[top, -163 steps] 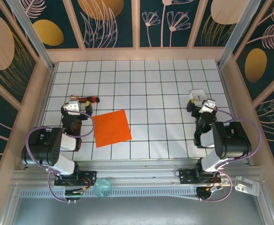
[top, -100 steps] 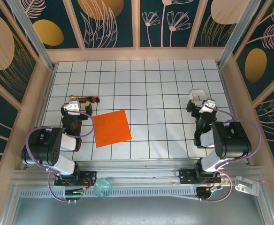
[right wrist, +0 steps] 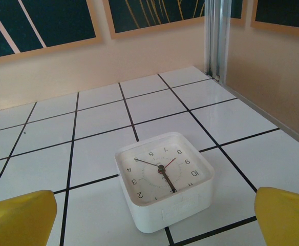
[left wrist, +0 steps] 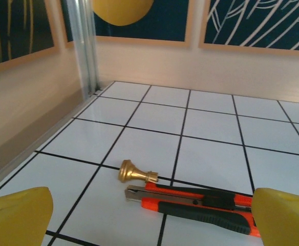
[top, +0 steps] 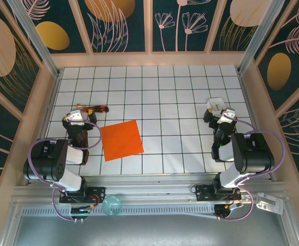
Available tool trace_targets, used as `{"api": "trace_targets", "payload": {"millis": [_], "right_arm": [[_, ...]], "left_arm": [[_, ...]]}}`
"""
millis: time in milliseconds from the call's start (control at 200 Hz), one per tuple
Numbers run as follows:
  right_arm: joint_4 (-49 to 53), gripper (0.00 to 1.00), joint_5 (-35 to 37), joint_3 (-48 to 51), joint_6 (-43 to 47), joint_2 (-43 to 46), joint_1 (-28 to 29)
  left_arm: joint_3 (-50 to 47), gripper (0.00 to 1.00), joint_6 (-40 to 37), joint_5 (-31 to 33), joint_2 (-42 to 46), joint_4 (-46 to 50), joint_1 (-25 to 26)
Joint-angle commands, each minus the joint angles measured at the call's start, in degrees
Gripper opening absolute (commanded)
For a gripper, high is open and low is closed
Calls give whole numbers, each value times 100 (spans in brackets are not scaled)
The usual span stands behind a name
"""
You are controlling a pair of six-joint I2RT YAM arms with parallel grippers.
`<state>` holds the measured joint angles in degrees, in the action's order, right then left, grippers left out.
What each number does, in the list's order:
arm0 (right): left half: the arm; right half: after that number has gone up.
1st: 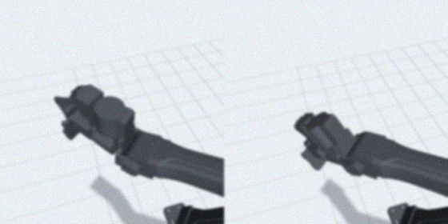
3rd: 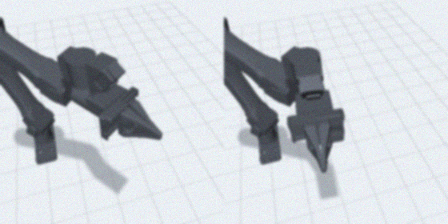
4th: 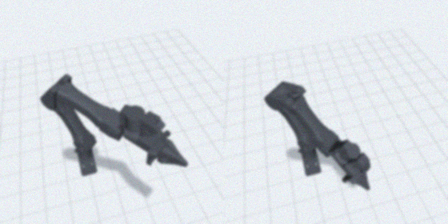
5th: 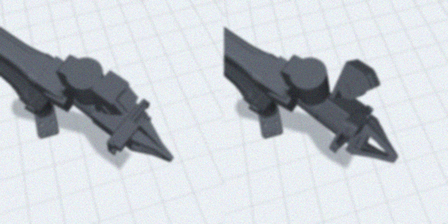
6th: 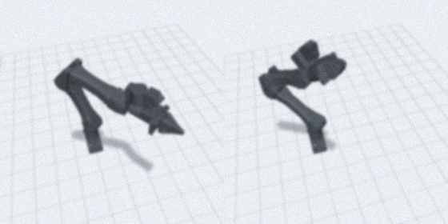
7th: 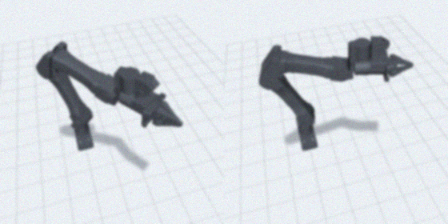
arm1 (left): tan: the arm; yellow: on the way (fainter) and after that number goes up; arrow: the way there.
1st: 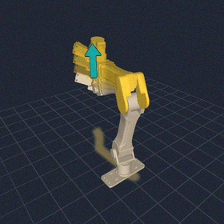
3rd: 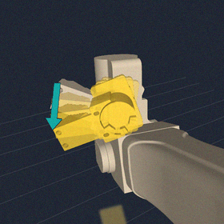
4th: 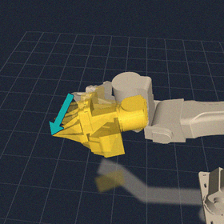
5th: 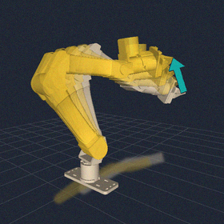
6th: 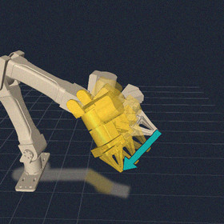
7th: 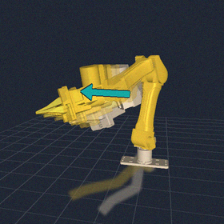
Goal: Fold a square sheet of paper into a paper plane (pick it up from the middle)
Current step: Move the square sheet of paper to the center of the table.
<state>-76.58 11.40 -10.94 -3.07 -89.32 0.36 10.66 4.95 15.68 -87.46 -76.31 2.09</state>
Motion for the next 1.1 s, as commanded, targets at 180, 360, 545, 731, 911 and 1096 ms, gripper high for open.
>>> {"api": "trace_targets", "payload": {"millis": [180,360,545,731,911,1096], "right_arm": [[-276,99,-38,-21,89,-58,12],[-172,99,116,-39,128,59,66],[-479,98,61,166,223,145,126],[1897,95,250,-671,193,1669,198],[4616,97,438,-1936,-1214,2275,406],[6287,97,-16,-2562,-1906,2054,1456]], "left_arm": [[121,99,156,245,16,-52,-27],[267,99,191,374,764,811,-24],[523,99,976,474,2256,2348,-24],[1835,99,2673,-691,2389,5390,169],[2854,99,3116,-323,1871,7760,1469],[3494,99,3458,-71,1374,9686,2483]]}}
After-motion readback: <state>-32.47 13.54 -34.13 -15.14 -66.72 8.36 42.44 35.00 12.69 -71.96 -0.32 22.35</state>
